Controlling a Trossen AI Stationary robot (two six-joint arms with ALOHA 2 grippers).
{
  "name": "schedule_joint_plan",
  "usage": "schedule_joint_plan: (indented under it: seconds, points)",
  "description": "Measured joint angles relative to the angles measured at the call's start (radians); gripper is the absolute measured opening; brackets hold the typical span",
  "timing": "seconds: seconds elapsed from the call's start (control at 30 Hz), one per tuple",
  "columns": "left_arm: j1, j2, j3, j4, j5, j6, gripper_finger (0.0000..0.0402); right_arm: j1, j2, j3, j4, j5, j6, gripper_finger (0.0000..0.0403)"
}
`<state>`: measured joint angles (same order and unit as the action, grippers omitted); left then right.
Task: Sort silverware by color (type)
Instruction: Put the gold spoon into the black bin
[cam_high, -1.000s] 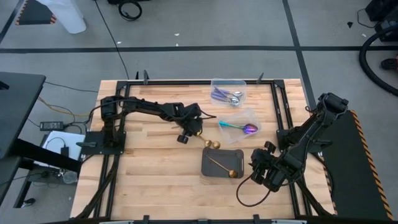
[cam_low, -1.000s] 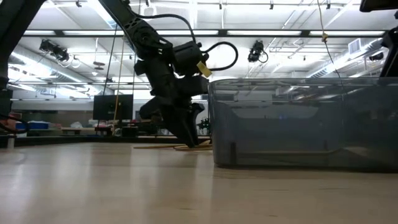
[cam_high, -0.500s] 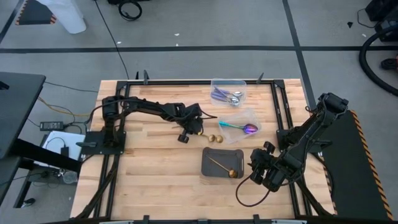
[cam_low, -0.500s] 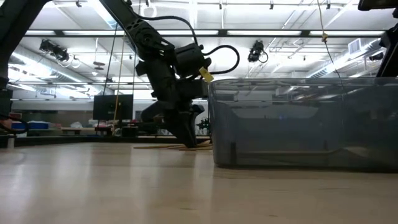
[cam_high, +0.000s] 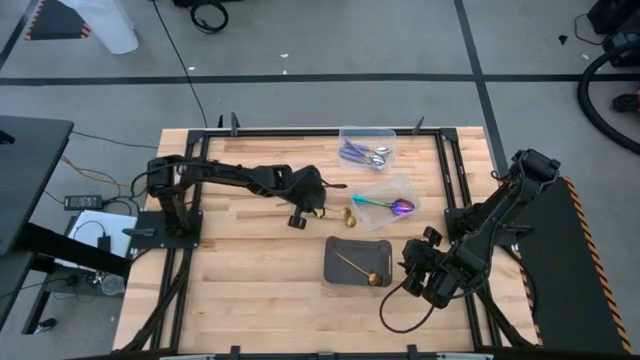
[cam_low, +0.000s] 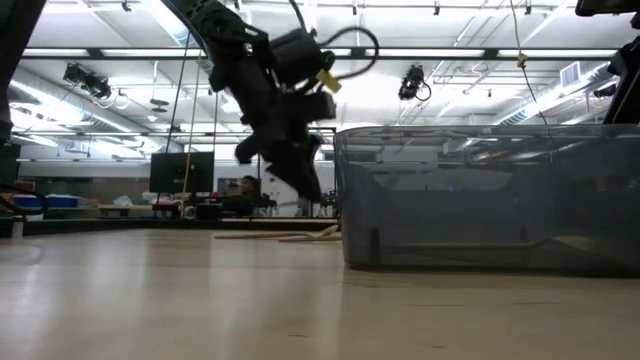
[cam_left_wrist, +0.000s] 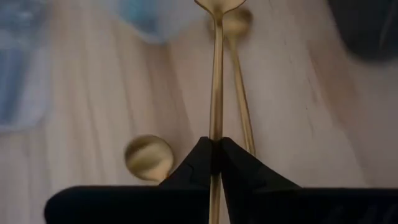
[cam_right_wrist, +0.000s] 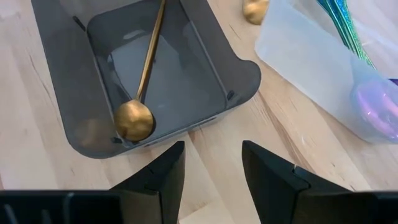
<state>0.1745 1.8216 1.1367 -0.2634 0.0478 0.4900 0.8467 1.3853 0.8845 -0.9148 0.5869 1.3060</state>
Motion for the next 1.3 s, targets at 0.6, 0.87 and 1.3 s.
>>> schedule_joint_plan:
  seconds: [0.6,0.87,1.3]
  points:
    - [-0.167,-0.033,0.072,0.196,0.005,-0.253,0.0023,-0.029,0.003,0.0,-0.007,-0.004,-0.026,0.0169]
    - [-0.231,-0.033,0.135,0.245,0.036,-0.358,0.0023,-0.029,0.003,0.0,-0.108,-0.104,0.021,0.0169]
    - [-0.305,0.062,0.136,0.361,0.074,-0.486,0.0023,-0.023,0.003,0.0,-0.181,-0.113,0.082,0.0169]
